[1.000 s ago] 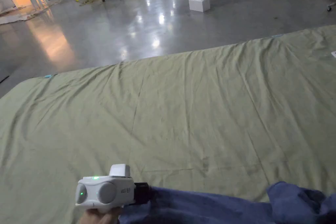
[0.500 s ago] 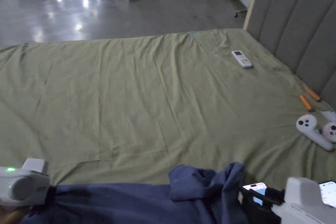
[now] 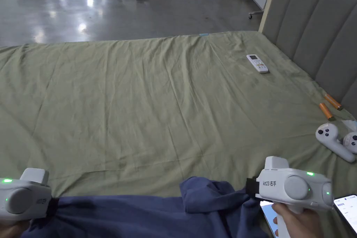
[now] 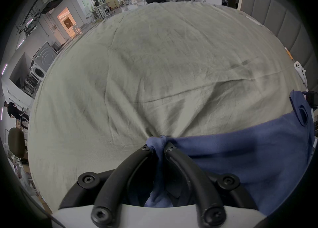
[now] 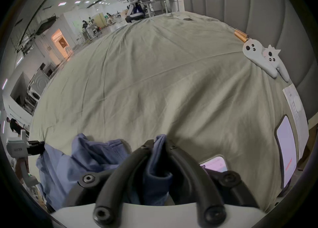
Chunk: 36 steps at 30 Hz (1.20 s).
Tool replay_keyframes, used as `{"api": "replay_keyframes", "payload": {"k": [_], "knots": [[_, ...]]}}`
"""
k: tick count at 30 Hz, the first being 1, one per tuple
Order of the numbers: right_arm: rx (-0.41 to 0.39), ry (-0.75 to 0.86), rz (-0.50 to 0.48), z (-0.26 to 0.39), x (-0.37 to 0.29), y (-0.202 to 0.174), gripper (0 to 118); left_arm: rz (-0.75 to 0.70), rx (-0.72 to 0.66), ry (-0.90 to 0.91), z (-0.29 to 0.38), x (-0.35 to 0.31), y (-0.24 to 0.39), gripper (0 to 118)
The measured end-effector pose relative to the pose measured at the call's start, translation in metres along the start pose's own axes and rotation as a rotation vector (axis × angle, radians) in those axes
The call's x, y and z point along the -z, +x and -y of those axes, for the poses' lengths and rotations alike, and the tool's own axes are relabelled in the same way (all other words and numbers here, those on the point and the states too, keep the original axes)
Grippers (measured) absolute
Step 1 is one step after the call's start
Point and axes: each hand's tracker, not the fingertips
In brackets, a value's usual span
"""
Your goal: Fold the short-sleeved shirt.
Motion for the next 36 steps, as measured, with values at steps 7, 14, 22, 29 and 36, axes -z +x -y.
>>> {"api": "replay_keyframes", "payload": {"k": [7,14,22,29,36], "knots": [[0.065,0.2,-0.182,-0.011,-0.088,0.001,7,0.204,-0.256,0.283,0.025,-0.108,-0.041,8],[-0.087,0.507,-0.311,-0.047,-0.225,-0.04,6,0.21,-0.247,0.685,0.063,-0.284,-0.094,8],[-0.24,0.819,-0.311,-0.111,-0.368,-0.098,5,0.073,-0.273,0.969,0.055,-0.437,-0.136,8],[-0.299,0.991,-0.248,-0.175,-0.454,-0.117,5,-0.041,-0.301,1.144,0.046,-0.526,-0.162,8],[-0.298,1.061,-0.211,-0.202,-0.483,-0.121,5,-0.097,-0.325,1.184,0.028,-0.552,-0.17,8]]}}
